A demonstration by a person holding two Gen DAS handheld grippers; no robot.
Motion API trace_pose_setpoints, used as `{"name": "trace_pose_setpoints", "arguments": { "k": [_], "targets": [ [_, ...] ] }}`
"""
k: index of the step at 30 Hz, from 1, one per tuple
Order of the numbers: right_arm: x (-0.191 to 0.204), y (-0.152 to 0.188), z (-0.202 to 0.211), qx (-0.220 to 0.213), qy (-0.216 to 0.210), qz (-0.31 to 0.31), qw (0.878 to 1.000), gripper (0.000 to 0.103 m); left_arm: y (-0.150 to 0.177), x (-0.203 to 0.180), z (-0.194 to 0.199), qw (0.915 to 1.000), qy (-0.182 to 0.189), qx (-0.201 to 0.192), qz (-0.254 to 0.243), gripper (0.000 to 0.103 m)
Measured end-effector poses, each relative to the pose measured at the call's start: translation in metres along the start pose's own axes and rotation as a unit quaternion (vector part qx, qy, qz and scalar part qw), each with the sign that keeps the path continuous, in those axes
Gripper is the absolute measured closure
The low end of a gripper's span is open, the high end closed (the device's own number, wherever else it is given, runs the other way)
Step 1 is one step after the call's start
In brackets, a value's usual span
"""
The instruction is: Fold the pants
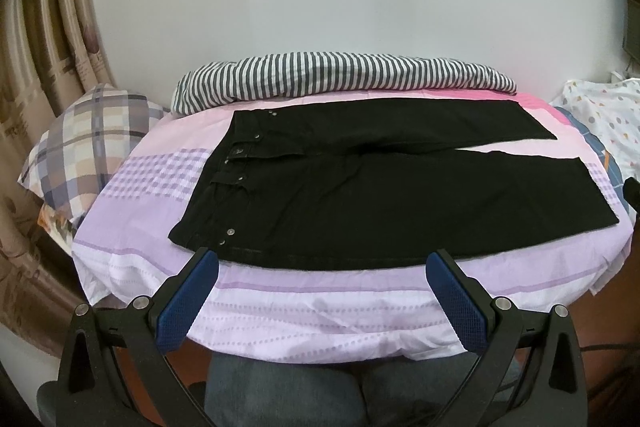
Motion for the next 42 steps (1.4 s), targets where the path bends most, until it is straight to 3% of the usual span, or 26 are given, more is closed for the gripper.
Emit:
{"name": "trace_pose_setpoints", "arguments": {
  "k": [9,19,26,34,39,40,42],
  "targets": [
    [0.0,0.004,-0.01,0.019,0.0,0.002,1.0,0.0,0.004,0.004,-0.009,0.9999,0.001,0.013,0.002,0.0],
    [-0.007,0.014,-0.053,0.09,0.015,-0.003,0.996,0.0,0.017,0.021,-0.053,0.9958,-0.004,0.085,0.035,0.0],
    [-0.001,0.008,-0.095,0.144,0.02,0.01,0.989,0.0,0.007,0.036,-0.089,0.9919,-0.013,0.118,0.046,0.0],
    [0.036,-0.018,-0.162,0.17,-0.062,0.023,0.983,0.0,-0.036,0.08,-0.161,0.9845,-0.006,0.151,0.09,0.0],
    [0.07,-0.044,-0.212,0.183,-0.131,0.011,0.974,0.0,-0.074,0.114,-0.217,0.9782,0.02,0.163,0.126,0.002],
    [0.074,-0.048,-0.221,0.184,-0.138,0.009,0.973,0.0,-0.082,0.12,-0.227,0.9777,0.025,0.162,0.131,0.004],
    [0.083,-0.059,-0.241,0.186,-0.148,0.009,0.971,0.0,-0.1,0.129,-0.251,0.9745,0.049,0.167,0.142,0.018]
  ]
}}
Point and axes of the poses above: each gripper's, at about its wrist camera, not at the fingertips, and z roughly against the way its jaws point, x to its left, y to its underside, the point moved 10 cm from there along -z, roughly the way its jaws point, and after that the axes turned 11 degrees about -y, right-handed, at the moved point
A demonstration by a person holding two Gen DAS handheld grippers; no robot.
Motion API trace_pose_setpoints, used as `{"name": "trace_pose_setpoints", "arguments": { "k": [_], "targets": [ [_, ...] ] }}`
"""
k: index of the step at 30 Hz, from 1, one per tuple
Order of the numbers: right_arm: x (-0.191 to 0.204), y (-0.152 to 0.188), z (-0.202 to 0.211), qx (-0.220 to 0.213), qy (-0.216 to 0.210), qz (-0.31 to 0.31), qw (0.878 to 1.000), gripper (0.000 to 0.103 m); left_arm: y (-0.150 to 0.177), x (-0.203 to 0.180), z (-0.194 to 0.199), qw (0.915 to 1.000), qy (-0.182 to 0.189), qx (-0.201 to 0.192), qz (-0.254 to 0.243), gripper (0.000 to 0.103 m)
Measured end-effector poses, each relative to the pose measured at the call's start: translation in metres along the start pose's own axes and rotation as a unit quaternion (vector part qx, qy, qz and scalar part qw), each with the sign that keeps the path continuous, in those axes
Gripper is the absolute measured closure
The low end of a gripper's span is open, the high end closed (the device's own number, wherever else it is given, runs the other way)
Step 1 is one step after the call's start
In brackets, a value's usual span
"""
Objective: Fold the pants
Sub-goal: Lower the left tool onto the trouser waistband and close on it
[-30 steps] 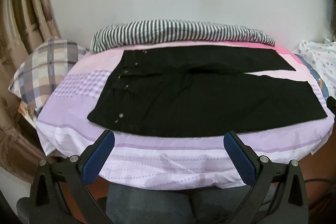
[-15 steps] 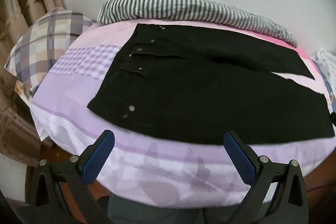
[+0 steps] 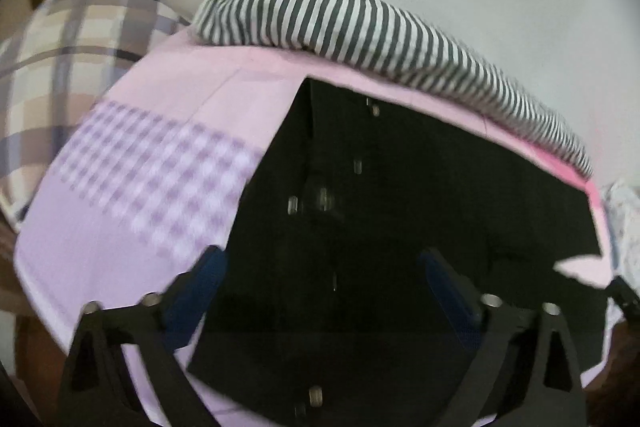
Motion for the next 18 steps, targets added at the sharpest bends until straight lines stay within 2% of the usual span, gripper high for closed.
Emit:
{"name": "trace_pose_setpoints", "arguments": {
  "k": [1,3,4,9,16,18],
  "targets": [
    [0.002,-0.011,-0.012,0.004,0.003,0.004,1.0,0.0,-0.012,0.001,-0.01,0.9998,0.013,0.012,0.003,0.021],
    [0.006,-0.027,-0.031,0.006,0.007,0.015,1.0,0.0,-0.033,0.001,-0.026,0.9983,0.047,0.029,0.016,0.034],
    [0.006,-0.033,-0.038,0.008,0.009,0.02,1.0,0.0,-0.043,0.002,-0.035,0.9973,0.061,0.035,0.023,0.036],
    [0.014,-0.055,-0.076,0.022,0.001,0.031,0.999,0.0,-0.086,-0.002,-0.084,0.9878,0.122,0.076,0.06,0.06],
    [0.016,-0.064,-0.118,0.049,-0.004,0.03,0.998,0.001,-0.105,-0.011,-0.145,0.9755,0.156,0.137,0.073,0.065],
    [0.018,-0.067,-0.127,0.053,-0.004,0.033,0.998,0.001,-0.108,-0.014,-0.155,0.9704,0.173,0.149,0.079,0.079]
  ]
}}
Point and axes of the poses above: each gripper's, at about its wrist camera, not at the fingertips, and z roughly against the way its jaws point, x to its left, y to its underside, the point moved 10 cm from there along -z, roughly the way its jaws point, and after that the axes turned 11 degrees about -y, right-handed, at the moved point
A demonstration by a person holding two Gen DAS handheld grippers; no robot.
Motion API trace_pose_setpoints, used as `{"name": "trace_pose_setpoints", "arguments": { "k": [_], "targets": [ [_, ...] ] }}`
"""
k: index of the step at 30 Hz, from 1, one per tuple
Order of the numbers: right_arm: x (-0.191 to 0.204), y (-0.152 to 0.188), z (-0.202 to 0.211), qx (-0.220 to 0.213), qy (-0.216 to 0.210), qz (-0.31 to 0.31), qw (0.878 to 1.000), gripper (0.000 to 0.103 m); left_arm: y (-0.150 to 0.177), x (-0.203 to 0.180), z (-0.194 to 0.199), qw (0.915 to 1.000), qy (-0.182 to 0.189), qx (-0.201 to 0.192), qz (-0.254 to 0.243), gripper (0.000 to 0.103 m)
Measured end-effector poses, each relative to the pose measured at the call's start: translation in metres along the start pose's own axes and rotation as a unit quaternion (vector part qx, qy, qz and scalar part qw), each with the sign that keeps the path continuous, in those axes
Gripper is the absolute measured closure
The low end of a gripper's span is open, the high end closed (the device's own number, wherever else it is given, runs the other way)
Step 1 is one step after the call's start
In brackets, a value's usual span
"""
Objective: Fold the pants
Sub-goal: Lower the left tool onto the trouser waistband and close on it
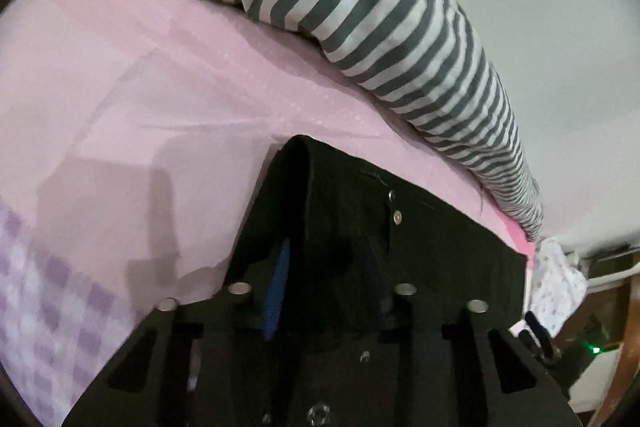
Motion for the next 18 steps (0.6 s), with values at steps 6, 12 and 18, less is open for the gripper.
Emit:
{"name": "trace_pose_setpoints", "arguments": {
  "k": [6,12,18],
  "targets": [
    [0.002,-0.012,-0.025,0.008,-0.003,0.011,1.0,0.001,-0.01,-0.015,-0.005,0.9993,0.032,0.006,-0.016,0.086],
    [0.002,-0.023,-0.039,0.007,-0.013,0.013,1.0,0.001,-0.023,-0.021,-0.021,0.9995,0.029,0.008,-0.009,0.086],
    [-0.006,-0.024,-0.032,0.001,-0.013,0.01,1.0,0.001,-0.038,-0.02,-0.022,0.9981,0.054,-0.007,0.029,0.09]
  ]
}}
Point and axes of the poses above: each gripper's, at about its wrist camera, not at the fingertips, and z roughly against the way its jaws point, x to its left, y to its underside, the point moved 10 cm from there along -z, roughly the way its jaws point, and after that the axes turned 11 degrees about -y, right-handed, at the moved point
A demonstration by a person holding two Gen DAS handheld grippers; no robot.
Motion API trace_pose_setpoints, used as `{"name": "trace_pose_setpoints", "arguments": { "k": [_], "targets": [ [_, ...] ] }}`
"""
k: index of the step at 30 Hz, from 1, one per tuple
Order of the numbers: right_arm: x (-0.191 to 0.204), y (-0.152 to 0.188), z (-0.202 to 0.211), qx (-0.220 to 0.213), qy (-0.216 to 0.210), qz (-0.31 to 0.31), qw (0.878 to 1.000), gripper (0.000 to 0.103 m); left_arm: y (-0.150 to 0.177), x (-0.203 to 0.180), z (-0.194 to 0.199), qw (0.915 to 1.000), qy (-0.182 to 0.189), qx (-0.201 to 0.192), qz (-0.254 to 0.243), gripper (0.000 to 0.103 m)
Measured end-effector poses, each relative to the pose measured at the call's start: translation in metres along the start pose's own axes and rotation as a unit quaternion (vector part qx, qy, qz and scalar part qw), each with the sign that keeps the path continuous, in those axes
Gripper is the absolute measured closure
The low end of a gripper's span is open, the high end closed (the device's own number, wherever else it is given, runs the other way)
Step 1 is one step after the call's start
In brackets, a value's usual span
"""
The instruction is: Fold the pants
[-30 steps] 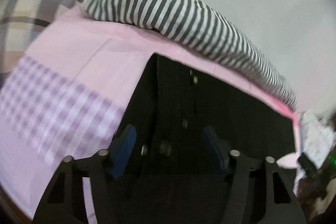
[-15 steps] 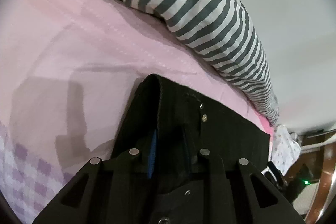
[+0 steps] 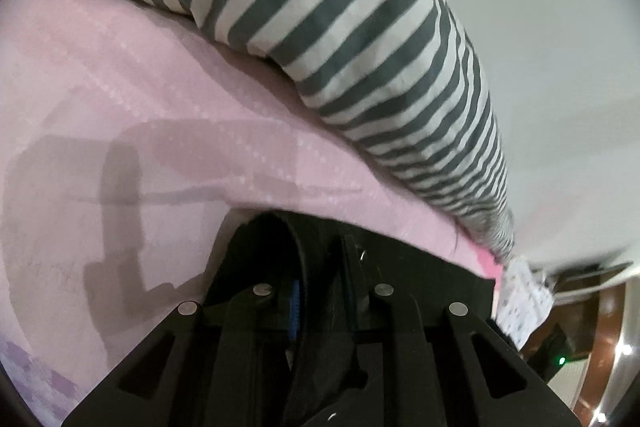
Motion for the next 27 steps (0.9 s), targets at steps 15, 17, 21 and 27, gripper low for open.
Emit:
{"name": "trace_pose_setpoints", "arguments": {
  "k": [15,17,21,27],
  "targets": [
    [-0.065,-0.014,0.057,0.061,-0.059,0.156,0.984,0.002,0.065,-0.096,0.122,0.9693,-0.028,-0.173,-0.173,0.095],
    [-0.068,-0.022,0.045,0.088,-0.08,0.178,0.977,0.009,0.072,-0.096,0.132,0.9675,-0.027,-0.181,-0.175,0.095],
    [-0.069,-0.041,0.011,0.14,-0.103,0.21,0.962,0.02,0.082,-0.095,0.148,0.9671,-0.023,-0.192,-0.165,0.095],
    [-0.047,-0.057,-0.035,0.204,-0.163,0.253,0.932,0.029,0.087,-0.088,0.164,0.9677,-0.023,-0.203,-0.147,0.095]
  ]
}}
Point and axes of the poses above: each gripper's, at about its wrist camera, not at the fingertips, and z roughly against the way its jaws point, x to its left, y to its underside, the point moved 10 cm from there along -z, roughly the way its jaws point, and after that the axes turned 11 degrees about -y, right-handed, at the moved point
